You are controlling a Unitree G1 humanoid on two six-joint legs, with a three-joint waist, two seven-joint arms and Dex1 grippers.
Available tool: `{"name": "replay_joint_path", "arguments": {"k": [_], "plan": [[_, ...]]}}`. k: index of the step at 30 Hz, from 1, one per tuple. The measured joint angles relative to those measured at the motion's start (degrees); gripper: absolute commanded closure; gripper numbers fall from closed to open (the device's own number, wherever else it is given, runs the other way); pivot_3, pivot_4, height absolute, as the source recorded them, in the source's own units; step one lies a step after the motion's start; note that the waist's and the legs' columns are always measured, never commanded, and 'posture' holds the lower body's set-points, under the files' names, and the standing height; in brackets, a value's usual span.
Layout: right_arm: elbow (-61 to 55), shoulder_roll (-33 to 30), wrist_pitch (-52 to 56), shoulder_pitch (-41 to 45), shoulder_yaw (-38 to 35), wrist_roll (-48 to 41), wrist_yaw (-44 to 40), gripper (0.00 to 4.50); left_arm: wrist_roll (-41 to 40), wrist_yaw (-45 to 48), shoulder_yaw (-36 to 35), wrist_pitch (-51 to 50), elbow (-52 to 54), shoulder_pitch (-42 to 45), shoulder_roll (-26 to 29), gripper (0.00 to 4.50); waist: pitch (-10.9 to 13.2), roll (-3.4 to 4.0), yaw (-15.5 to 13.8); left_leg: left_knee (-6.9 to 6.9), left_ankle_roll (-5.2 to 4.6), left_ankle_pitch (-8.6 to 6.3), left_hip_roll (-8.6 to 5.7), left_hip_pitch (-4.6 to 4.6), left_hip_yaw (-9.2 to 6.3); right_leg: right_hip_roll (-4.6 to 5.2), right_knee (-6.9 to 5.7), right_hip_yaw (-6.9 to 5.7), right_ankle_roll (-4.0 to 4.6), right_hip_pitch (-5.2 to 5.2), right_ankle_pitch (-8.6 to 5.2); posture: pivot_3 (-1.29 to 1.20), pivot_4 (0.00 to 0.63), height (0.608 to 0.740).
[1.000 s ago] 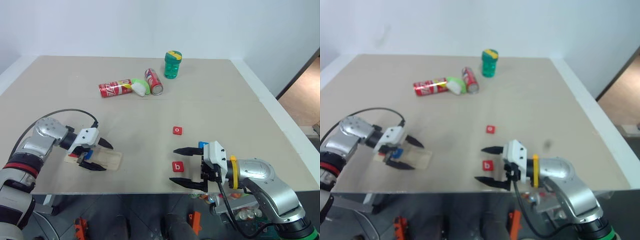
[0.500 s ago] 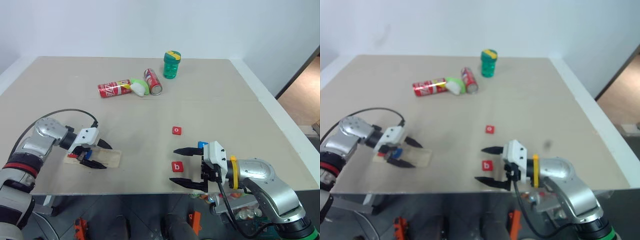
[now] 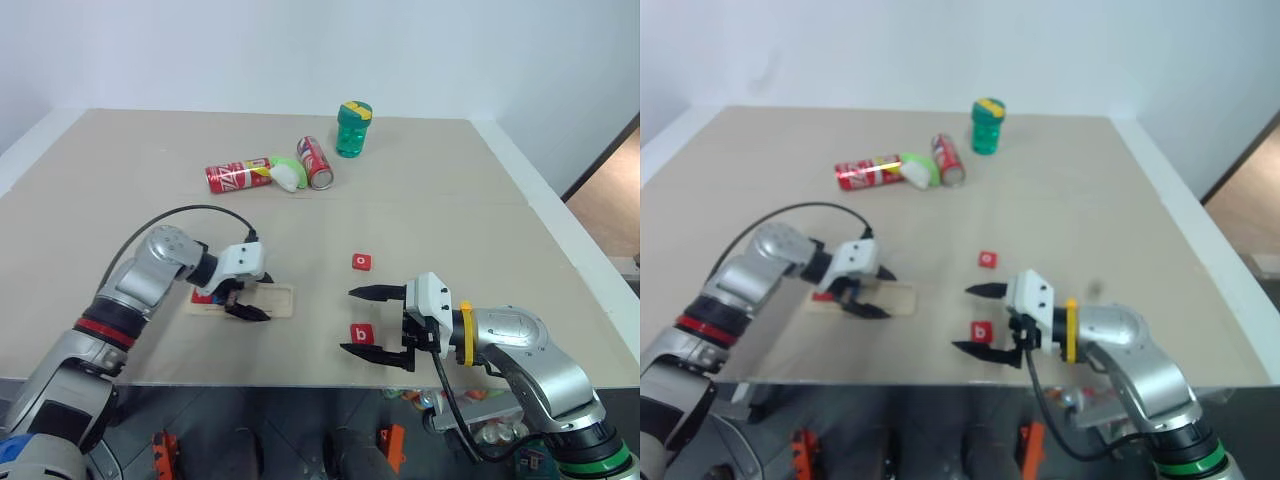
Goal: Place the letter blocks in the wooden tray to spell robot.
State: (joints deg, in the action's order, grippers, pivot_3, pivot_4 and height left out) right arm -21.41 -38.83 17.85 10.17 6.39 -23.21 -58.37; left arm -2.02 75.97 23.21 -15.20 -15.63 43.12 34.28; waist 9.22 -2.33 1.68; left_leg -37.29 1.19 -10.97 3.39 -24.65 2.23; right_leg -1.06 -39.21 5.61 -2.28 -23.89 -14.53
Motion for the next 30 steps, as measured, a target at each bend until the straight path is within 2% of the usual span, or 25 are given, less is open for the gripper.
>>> {"name": "replay_joint_path", "arguments": {"k": [2, 7, 14, 20, 22, 23, 30], "plan": [[0.42, 0.01, -0.28, 0.0, -0.01, 0.15, -0.03, 0.0, 0.89, -1.29, 0.28, -0.99, 0.73, 0.11, -1.42, 1.32, -0.01, 0.01, 0.0, 0.03, 0.0, 0.0, 0.0, 0.01, -0.03, -0.02, 0.0, -0.01, 0.01, 0.01, -0.01, 0.0, 0.15, 0.74], [0.6, 0.29, -1.29, -0.1, 0.32, 1.0, -0.07, 0.0, 3.23, -6.22, 1.88, -4.1, 0.37, 2.01, -9.81, 1.32, -0.01, 0.05, -0.34, -0.05, 0.0, 0.0, -0.12, -0.01, -0.05, 0.01, 0.01, 0.07, -0.06, 0.05, 0.02, 0.0, 0.15, 0.74], [0.62, 0.41, -1.83, -0.8, 0.41, 1.25, -0.03, 0.0, 4.69, -9.06, 2.25, -5.07, -1.59, 3.21, -13.94, 1.32, -0.01, 0.06, -0.24, -0.04, -0.01, 0.0, -0.13, 0.01, -0.07, 0.01, 0.01, 0.07, -0.06, 0.05, 0.03, 0.0, 0.15, 0.74], [0.64, 0.41, -2.2, -1.45, 0.42, 1.65, -0.07, 0.0, 5.57, -9.11, 2.59, -3.38, -1.96, 3.26, -14.14, 1.32, -0.01, 0.06, -0.23, -0.03, -0.01, 0.0, -0.14, 0.01, -0.06, 0.02, 0.01, 0.08, -0.07, 0.06, 0.02, 0.0, 0.15, 0.74], [0.83, 0.41, -2.28, -1.45, 0.42, 1.76, -0.1, 0.0, 5.75, -8.85, 2.95, -2.35, -1.97, 3.3, -13.85, 0.31, -0.01, 0.06, -0.23, -0.03, -0.01, 0.0, -0.14, 0.02, -0.06, 0.01, 0.01, 0.08, -0.06, 0.06, 0.03, 0.0, 0.15, 0.74], [1.05, 0.41, -2.34, -1.44, 0.42, 1.84, -0.13, 0.0, 5.91, -8.84, 3.02, -1.38, -2.12, 3.3, -13.68, 0.11, 0.0, 0.06, -0.22, -0.03, -0.01, 0.0, -0.13, 0.02, -0.06, 0.01, 0.01, 0.08, -0.06, 0.06, 0.03, 0.0, 0.15, 0.74], [2.71, 0.4, -2.77, -1.43, 0.42, 2.22, -0.39, 0.0, 5.07, -8.14, 2.4, -1.43, -0.09, 3.51, -11.38, 0.03, 0.02, 0.07, -0.16, 0.01, -0.01, 0.0, -0.11, -0.03, -0.06, 0.0, 0.01, 0.08, -0.05, -0.01, 0.01, 0.0, 0.15, 0.74]]}}
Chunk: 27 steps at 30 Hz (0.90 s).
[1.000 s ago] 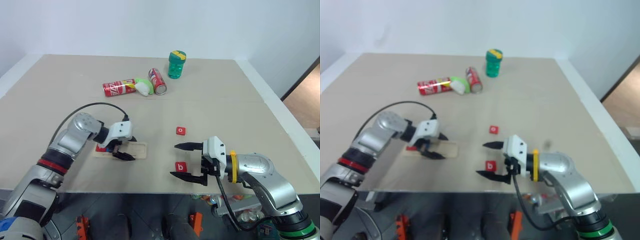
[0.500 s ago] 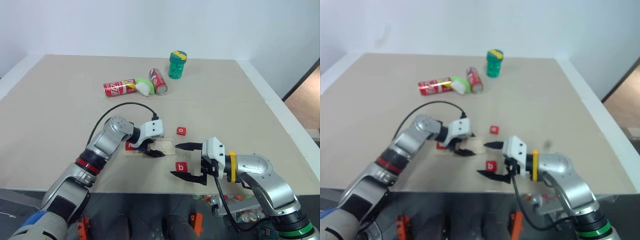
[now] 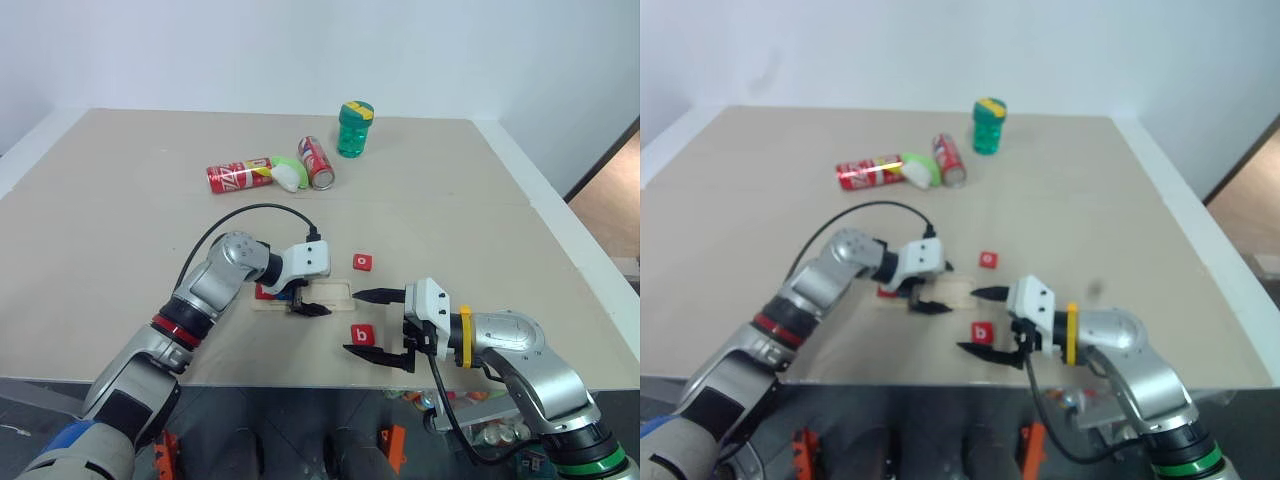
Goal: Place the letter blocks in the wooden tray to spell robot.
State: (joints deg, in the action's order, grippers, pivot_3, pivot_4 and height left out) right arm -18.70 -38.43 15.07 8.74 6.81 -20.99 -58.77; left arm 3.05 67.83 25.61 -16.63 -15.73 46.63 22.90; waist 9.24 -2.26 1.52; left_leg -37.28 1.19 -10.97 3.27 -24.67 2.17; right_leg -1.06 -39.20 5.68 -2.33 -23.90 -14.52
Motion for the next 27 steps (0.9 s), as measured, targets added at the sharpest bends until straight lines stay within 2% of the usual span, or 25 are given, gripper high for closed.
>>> {"name": "replay_joint_path", "arguments": {"k": [4, 7, 10, 15, 20, 24, 27], "plan": [[1.89, -0.37, 0.02, 0.14, -0.01, 0.06, -0.64, 0.0, -3.25, 1.13, -4.4, -2.42, 5.28, -0.14, 3.97, 0.03, 0.02, 0.03, 0.05, 0.04, 0.0, 0.0, 0.02, 0.0, 0.0, 0.0, 0.0, -0.03, 0.01, -0.01, -0.01, 0.0, 0.15, 0.74], [3.07, -1.12, 0.12, 0.75, 0.03, 0.12, -1.49, 0.0, -8.52, 2.24, -10.38, -1.8, 10.84, -3.96, 6.97, 0.03, 0.02, 0.05, 0.28, 0.08, 0.0, 0.0, 0.05, 0.03, 0.04, 0.02, 0.0, 0.01, 0.02, -0.01, -0.04, 0.0, 0.15, 0.74], [3.68, -1.84, 0.62, 1.27, 0.06, 0.18, -2.39, 0.0, -14.23, 3.08, -15.96, -0.72, 16.01, -11.89, 9.41, 0.03, 0.01, 0.06, 0.51, 0.13, 0.0, 0.0, 0.09, 0.04, 0.01, 0.02, 0.0, -0.05, 0.06, -0.01, -0.06, 0.0, 0.15, 0.74], [6.3, -2.48, 0.71, 2.13, 0.75, 1.8, -3.39, 0.0, -23.37, 2.47, -23.52, -0.07, 28.21, -31.31, 10.25, 0.03, 0.02, 0.06, 0.77, 0.23, 0.0, 0.0, 0.09, 0.1, 0.05, 0.14, 0.01, -0.06, 0.1, 0.02, -0.12, 0.0, 0.15, 0.74], [8.11, -2.7, 1.0, 3.09, 1.89, 3.27, -3.99, 0.0, -23.71, -0.18, -24.43, 3.98, 34.64, -45.54, 11.51, 0.03, 0.03, 0.05, 0.83, 0.21, -0.01, 0.03, 0.02, 0.27, 0.04, 0.23, 0.01, -0.07, 0.36, 0.17, -0.23, 0.0, 0.15, 0.74], [9.04, -2.69, 0.77, 3.09, 2.27, 4.0, -4.52, 0.0, -23.48, -3.3, -24.19, 4.98, 38.31, -49.67, 11.5, 0.03, 0.05, 0.03, 0.86, 0.2, -0.05, 0.05, 0.02, 0.48, 0.1, 0.38, 0.09, -0.01, 0.36, 0.36, -0.23, 0.0, 0.15, 0.74], [9.69, -2.43, 0.31, 2.94, 2.44, 4.65, -4.5, 0.84, -23.27, -5.9, -23.72, 5.07, 40.39, -51.18, 11.36, 0.0, 0.05, 0.03, 1.01, 0.21, -0.05, 0.06, 0.02, 0.51, 0.11, 0.43, 0.15, 0.07, 0.36, 0.36, -0.23, 0.0, 0.15, 0.74]]}}
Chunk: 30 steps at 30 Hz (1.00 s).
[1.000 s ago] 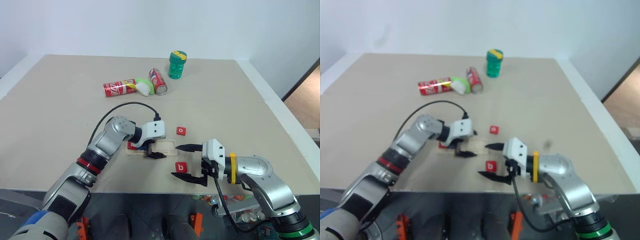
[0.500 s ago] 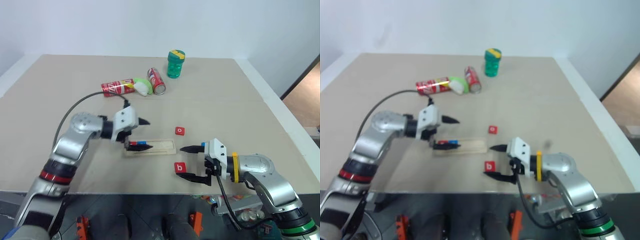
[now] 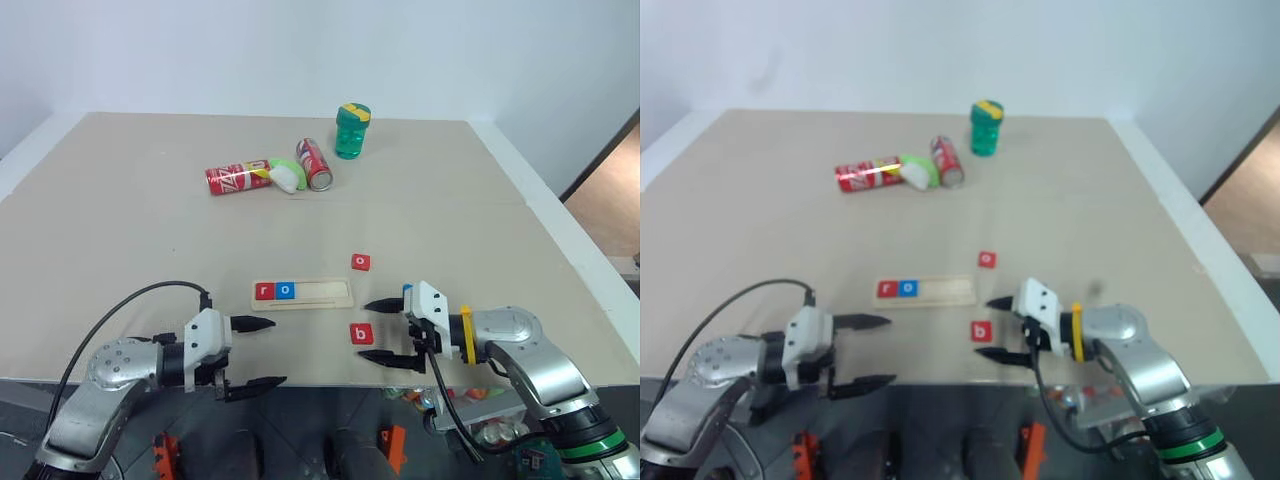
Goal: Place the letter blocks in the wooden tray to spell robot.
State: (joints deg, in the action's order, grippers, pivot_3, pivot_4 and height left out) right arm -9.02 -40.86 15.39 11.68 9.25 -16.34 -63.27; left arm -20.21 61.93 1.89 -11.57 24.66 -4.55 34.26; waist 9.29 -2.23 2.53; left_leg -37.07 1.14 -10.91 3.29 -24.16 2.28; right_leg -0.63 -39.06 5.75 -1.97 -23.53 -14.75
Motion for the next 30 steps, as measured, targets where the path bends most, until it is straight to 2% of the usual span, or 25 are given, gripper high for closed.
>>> {"name": "replay_joint_path", "arguments": {"k": [7, 15, 18, 22, 26, 30], "plan": [[0.37, 2.79, -0.11, -1.84, 0.36, 1.04, 3.65, 3.27, 3.88, -5.62, 1.13, 3.29, 0.36, -2.5, -1.23, 0.0, -0.02, -0.03, 0.07, 0.34, 0.01, 0.0, -0.11, 0.09, 0.09, -0.08, 0.03, -0.04, 0.02, -0.04, -0.04, 0.0, 0.15, 0.74], [-4.5, 4.34, 3.08, -4.97, -0.25, 0.77, 8.61, 3.31, 4.92, -8.97, 2.12, 3.97, 0.38, -4.94, -1.29, 0.0, -0.02, -0.02, 0.08, 0.58, 0.01, 0.0, -0.04, 0.24, 0.06, -0.14, 0.03, -0.09, 0.21, -0.03, -0.17, 0.0, 0.15, 0.74], [-4.7, 4.61, 4.77, -3.18, -0.23, 0.29, 8.75, 3.31, 5.09, -12.45, 1.36, 3.86, 0.52, -5.7, -2.62, 0.0, 0.03, 0.01, 0.23, 0.57, 0.01, 0.0, -0.02, 0.28, 0.07, -0.1, 0.03, 0.0, 0.21, -0.05, -0.14, 0.0, 0.15, 0.74], [-3.52, 5.3, 6.47, 8.9, -0.43, -1.47, 6.85, 3.31, 5.09, -18.13, 0.13, 2.24, 1.06, -5.27, -5.11, 0.0, 0.17, -0.07, 0.49, 0.54, -0.01, 0.01, -0.08, 0.46, 0.12, -0.1, 0.03, 0.14, 0.12, 0.03, 0.02, 0.0, 0.15, 0.74], [6.62, 8.87, 3.96, 22.36, 3.17, 0.14, 2.39, 3.31, 6.32, -23.46, -0.23, 0.13, 1.63, -4.47, -7.08, 0.0, 0.25, -0.21, 0.48, 0.58, 0.0, 0.01, -0.06, 0.6, 0.22, -0.11, 0.05, 0.1, 0.15, 0.12, 0.02, 0.0, 0.15, 0.74], [18.71, 12.78, -1.37, 28.13, 8.08, 3.82, -1.89, 3.31, 6.85, -26.9, -0.2, -1.08, 1.8, -4.04, -8.51, 0.0, 0.26, -0.22, 0.24, 0.77, 0.07, -0.05, -0.09, 0.46, 0.29, -0.11, 0.05, 0.07, 0.13, 0.02, -0.21, 0.0, 0.15, 0.74]]}}
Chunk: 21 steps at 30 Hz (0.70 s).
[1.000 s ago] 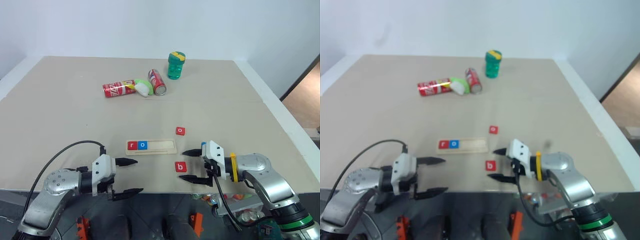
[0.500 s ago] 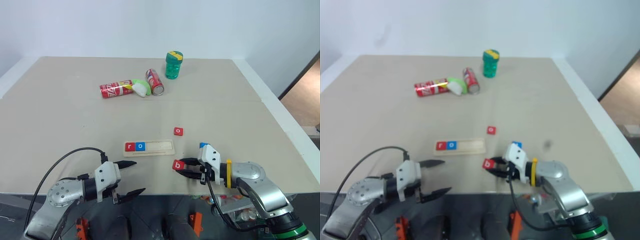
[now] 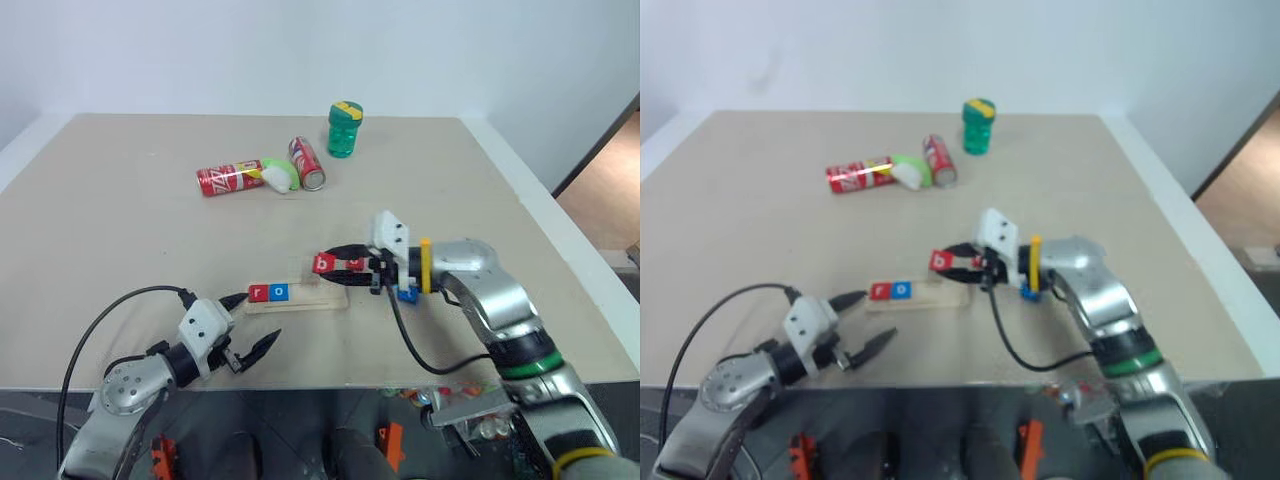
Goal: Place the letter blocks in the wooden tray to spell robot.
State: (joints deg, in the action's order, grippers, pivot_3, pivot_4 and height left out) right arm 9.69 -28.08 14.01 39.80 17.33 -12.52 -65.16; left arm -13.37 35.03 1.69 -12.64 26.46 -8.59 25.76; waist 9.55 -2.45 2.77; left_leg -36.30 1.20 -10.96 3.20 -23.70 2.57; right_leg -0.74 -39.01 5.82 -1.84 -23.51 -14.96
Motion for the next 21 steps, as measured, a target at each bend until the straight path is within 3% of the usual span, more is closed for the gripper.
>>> {"name": "replay_joint_path", "arguments": {"k": [9, 21], "plan": [[20.06, 5.74, -13.0, 6.16, 4.83, 6.97, -6.57, 3.31, -0.43, -2.41, 0.32, -2.65, 1.96, 0.22, -0.42, 0.0, 0.01, 0.01, -0.02, -0.01, 0.18, -0.18, -0.05, -0.35, -0.16, -0.01, -0.01, -0.04, 0.06, -0.23, 0.13, 0.0, 0.15, 0.74], [25.53, 8.86, -17.13, 8.47, 4.84, 8.58, -8.86, 3.31, -2.8, -3.37, 0.92, -6.19, 4.16, -0.55, -1.0, 0.0, 0.01, 0.02, 0.01, -0.08, 0.18, -0.17, -0.01, -0.33, -0.23, -0.01, -0.03, -0.19, 0.09, -0.2, 0.17, 0.0, 0.15, 0.74]]}}
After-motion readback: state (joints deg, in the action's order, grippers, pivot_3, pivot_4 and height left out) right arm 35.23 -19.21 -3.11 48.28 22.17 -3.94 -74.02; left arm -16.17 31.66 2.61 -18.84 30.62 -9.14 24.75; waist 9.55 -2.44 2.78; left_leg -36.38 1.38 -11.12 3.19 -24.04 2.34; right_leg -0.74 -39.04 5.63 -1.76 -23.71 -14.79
